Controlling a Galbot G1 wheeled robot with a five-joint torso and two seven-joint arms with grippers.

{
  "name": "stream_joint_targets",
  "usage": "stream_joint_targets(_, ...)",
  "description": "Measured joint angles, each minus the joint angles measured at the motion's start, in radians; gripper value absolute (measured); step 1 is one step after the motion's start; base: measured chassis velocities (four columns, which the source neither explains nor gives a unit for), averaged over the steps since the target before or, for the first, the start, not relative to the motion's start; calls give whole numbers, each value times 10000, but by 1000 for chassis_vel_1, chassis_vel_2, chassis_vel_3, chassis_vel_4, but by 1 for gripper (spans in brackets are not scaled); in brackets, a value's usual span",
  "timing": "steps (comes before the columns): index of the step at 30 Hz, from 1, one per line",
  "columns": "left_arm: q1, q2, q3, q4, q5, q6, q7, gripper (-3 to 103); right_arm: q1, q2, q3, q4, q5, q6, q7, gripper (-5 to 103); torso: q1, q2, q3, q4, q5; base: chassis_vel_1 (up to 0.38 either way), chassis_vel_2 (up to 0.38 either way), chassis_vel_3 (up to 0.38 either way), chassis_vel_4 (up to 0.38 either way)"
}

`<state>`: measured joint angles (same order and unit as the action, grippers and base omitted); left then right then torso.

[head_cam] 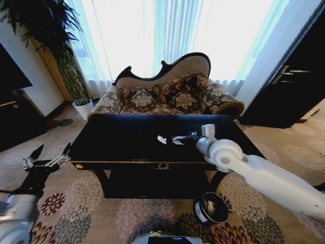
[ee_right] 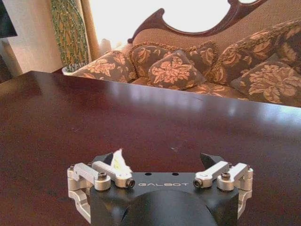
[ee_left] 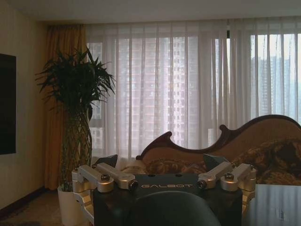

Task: Move to the front of the table and place the trash on the table into the trash bin.

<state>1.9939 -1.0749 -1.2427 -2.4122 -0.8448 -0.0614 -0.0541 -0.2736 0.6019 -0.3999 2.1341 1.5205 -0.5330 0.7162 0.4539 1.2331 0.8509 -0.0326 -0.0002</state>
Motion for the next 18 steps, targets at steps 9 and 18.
stream_joint_targets(9,0,0,0,0,0,0,1,100,871,934,-1250,-517,-56,-42,343,100,0,0,0,3,0,0,0,0,0)
stream_joint_targets(18,0,0,0,0,0,0,1,100,459,1301,-1235,-1014,-447,-66,236,100,0,0,0,0,0,0,0,0,0)
